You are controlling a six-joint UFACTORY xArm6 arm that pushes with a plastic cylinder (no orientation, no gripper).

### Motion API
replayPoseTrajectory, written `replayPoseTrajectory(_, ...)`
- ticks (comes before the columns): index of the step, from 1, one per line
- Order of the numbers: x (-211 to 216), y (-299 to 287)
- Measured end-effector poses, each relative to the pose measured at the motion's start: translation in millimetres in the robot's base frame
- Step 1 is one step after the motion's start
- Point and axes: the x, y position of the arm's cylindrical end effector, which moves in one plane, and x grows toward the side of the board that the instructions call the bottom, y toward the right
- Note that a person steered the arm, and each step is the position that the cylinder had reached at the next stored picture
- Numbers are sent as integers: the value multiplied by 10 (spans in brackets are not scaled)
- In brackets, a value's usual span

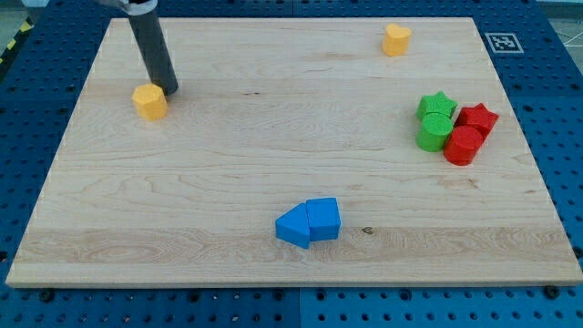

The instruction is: Push the yellow heart closer to yellow hexagon

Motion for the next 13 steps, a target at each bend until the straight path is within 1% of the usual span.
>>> replayPoseTrajectory(2,518,-26)
replayPoseTrajectory(3,301,119)
replayPoseTrajectory(4,-79,175)
replayPoseTrajectory(5,-586,200)
replayPoseTrajectory(6,-1135,349)
replayPoseTrajectory(7,-1691,658)
replayPoseTrajectory(8,-1716,895)
replayPoseTrajectory(10,-1700,1740)
replayPoseTrajectory(12,-1723,3365)
replayPoseTrajectory(13,-1484,3717)
